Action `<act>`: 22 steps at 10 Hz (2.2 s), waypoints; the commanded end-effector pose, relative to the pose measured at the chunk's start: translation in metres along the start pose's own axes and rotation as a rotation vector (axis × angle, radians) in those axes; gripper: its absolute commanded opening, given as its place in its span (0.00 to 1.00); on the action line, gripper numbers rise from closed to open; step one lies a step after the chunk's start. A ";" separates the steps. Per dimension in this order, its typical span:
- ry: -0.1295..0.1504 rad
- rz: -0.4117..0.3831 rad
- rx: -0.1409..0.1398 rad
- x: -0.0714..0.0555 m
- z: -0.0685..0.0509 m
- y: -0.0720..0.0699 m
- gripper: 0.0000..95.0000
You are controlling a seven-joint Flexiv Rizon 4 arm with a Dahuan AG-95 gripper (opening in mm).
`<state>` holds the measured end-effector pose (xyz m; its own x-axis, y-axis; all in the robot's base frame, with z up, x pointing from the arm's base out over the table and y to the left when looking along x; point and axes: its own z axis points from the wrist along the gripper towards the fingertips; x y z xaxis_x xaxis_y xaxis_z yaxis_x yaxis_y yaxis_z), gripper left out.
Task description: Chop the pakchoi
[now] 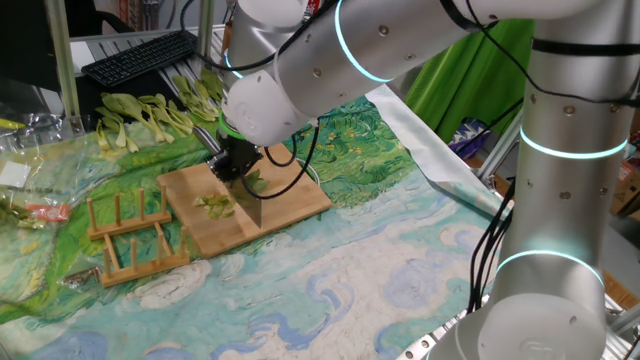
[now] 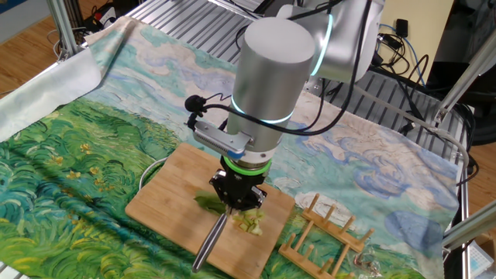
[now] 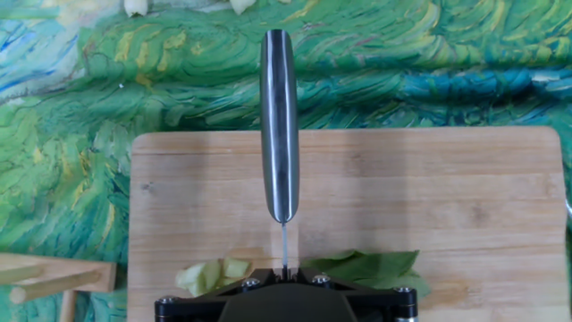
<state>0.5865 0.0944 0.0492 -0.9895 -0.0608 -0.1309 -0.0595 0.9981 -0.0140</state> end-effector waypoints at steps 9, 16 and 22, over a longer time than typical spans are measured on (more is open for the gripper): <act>0.002 -0.060 0.009 -0.012 -0.016 -0.026 0.00; -0.005 -0.064 0.003 -0.011 -0.014 -0.031 0.00; -0.033 -0.066 0.005 -0.008 0.025 -0.028 0.00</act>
<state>0.6015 0.0677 0.0327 -0.9787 -0.1261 -0.1622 -0.1231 0.9920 -0.0282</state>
